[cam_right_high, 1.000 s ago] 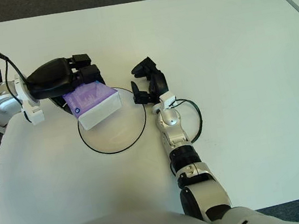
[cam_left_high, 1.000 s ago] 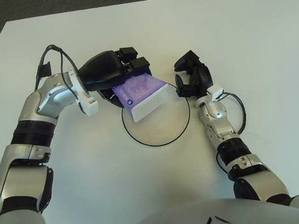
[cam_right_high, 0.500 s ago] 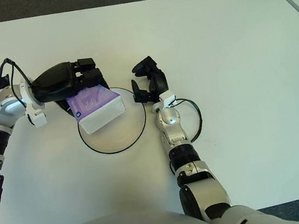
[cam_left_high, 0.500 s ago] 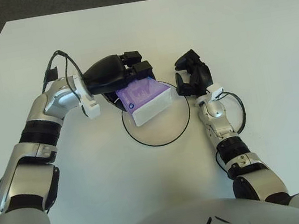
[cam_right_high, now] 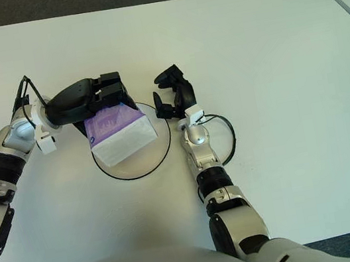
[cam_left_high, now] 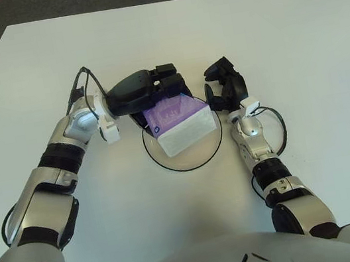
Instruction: Put the tissue paper into the plate.
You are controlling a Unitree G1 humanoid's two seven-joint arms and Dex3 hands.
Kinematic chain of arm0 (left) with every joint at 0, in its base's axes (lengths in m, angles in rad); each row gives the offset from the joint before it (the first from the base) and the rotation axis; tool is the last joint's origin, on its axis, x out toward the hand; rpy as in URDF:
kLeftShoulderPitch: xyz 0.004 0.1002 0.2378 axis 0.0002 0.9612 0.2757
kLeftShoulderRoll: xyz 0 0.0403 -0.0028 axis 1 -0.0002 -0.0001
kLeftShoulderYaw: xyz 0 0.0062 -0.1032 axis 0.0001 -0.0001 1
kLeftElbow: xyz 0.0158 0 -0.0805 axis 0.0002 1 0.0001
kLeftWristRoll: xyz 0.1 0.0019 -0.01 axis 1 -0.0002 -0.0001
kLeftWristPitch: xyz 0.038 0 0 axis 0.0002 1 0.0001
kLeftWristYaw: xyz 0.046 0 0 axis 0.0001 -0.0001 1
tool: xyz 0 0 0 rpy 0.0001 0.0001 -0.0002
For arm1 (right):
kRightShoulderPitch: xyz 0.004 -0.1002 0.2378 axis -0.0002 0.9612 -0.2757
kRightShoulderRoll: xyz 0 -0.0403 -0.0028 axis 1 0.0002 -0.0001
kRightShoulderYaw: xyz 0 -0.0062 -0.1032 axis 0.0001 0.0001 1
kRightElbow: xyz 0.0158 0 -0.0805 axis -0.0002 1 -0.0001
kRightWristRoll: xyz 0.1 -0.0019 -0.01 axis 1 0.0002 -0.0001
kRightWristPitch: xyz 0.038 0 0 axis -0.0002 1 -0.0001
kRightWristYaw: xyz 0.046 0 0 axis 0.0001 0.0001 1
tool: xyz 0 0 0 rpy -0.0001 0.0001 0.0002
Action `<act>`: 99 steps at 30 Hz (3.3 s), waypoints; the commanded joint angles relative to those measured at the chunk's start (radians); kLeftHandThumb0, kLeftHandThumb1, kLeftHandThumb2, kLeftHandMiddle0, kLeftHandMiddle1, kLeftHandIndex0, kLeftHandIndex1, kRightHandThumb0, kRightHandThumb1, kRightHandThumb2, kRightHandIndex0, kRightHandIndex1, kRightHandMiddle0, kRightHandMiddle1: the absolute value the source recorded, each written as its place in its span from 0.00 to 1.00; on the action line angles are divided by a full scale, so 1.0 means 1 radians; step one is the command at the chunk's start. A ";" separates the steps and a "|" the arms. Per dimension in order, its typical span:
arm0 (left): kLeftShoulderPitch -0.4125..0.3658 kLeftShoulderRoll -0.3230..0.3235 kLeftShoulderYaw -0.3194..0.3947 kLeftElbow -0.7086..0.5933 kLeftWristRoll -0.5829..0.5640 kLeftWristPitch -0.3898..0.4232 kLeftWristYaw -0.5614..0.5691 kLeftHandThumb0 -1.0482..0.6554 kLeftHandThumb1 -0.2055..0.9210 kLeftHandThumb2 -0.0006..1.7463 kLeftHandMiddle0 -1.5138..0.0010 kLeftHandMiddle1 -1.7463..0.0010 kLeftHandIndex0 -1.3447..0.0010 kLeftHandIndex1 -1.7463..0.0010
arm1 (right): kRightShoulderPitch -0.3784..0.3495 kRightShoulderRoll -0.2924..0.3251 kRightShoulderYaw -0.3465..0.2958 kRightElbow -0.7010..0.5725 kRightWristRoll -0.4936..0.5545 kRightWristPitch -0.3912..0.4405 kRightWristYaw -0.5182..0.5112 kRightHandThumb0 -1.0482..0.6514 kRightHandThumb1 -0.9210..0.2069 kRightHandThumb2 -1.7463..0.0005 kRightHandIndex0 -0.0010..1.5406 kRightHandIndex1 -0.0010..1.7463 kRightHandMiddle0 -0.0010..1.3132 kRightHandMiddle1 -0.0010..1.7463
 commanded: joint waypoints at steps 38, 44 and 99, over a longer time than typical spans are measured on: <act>0.071 0.003 0.110 -0.094 -0.020 0.100 -0.101 0.05 1.00 0.37 1.00 1.00 1.00 0.84 | 0.060 -0.002 0.001 0.231 -0.026 0.007 -0.075 0.61 0.50 0.30 0.40 0.99 0.33 0.91; 0.067 -0.002 0.117 -0.084 -0.018 0.097 -0.103 0.03 1.00 0.36 1.00 1.00 1.00 0.85 | 0.056 -0.004 0.005 0.234 -0.025 0.011 -0.074 0.61 0.50 0.30 0.40 0.99 0.32 0.91; 0.017 -0.161 0.370 0.207 -0.248 0.193 -0.001 0.12 1.00 0.42 0.99 0.99 1.00 1.00 | 0.060 -0.003 -0.010 0.241 0.008 0.025 -0.043 0.61 0.51 0.29 0.41 0.99 0.32 0.91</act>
